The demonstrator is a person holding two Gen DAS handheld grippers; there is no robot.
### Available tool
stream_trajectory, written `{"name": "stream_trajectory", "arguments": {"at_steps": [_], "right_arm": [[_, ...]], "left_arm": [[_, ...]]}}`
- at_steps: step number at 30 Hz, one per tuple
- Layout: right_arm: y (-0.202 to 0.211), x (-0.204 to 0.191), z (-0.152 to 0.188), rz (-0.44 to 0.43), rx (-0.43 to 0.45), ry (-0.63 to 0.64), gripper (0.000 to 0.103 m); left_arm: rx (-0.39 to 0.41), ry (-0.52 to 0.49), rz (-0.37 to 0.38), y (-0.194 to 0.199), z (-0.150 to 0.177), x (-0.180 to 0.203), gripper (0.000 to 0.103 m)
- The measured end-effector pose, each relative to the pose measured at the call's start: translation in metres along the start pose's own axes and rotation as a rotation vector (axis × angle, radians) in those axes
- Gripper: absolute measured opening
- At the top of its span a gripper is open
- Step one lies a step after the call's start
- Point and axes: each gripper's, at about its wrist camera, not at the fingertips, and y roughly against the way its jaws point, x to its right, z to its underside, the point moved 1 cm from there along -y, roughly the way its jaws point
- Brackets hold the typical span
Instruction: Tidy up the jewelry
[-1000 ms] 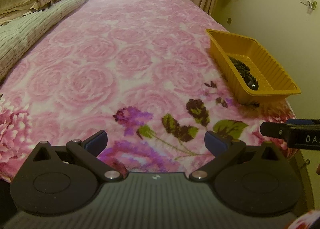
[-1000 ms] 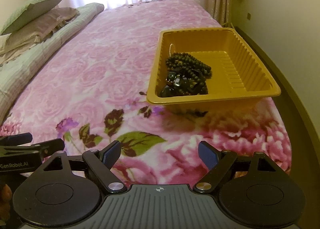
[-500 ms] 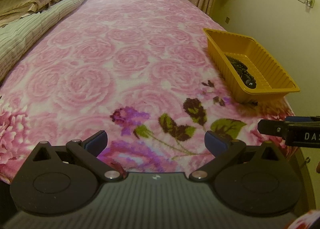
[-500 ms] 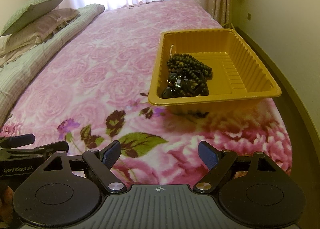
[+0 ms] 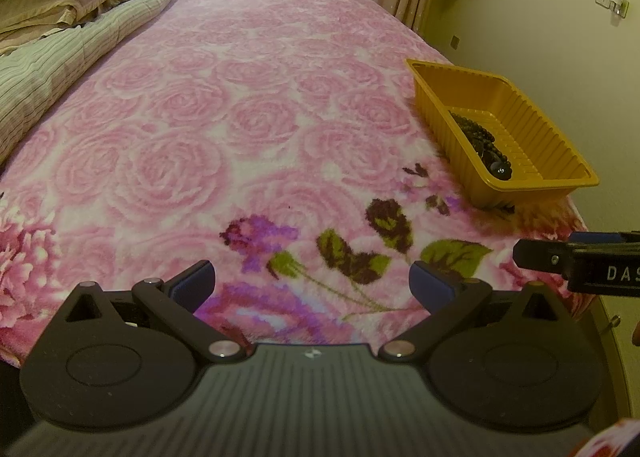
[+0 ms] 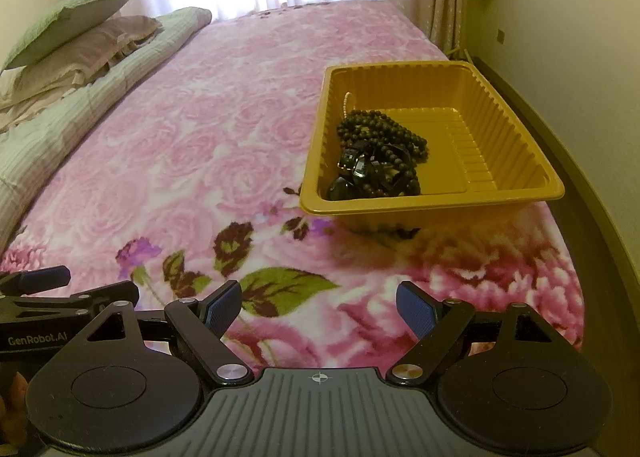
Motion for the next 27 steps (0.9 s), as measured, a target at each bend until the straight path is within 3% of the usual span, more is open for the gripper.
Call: {"name": "stream_trajectory", "arguments": {"at_steps": [27], "right_arm": [[-0.0004,-0.0017,-0.0010,-0.003,-0.003,0.011,0.084]], "left_arm": [[0.007,-0.006,0.005,0.0010,-0.0033,0.0033,0.103]]}}
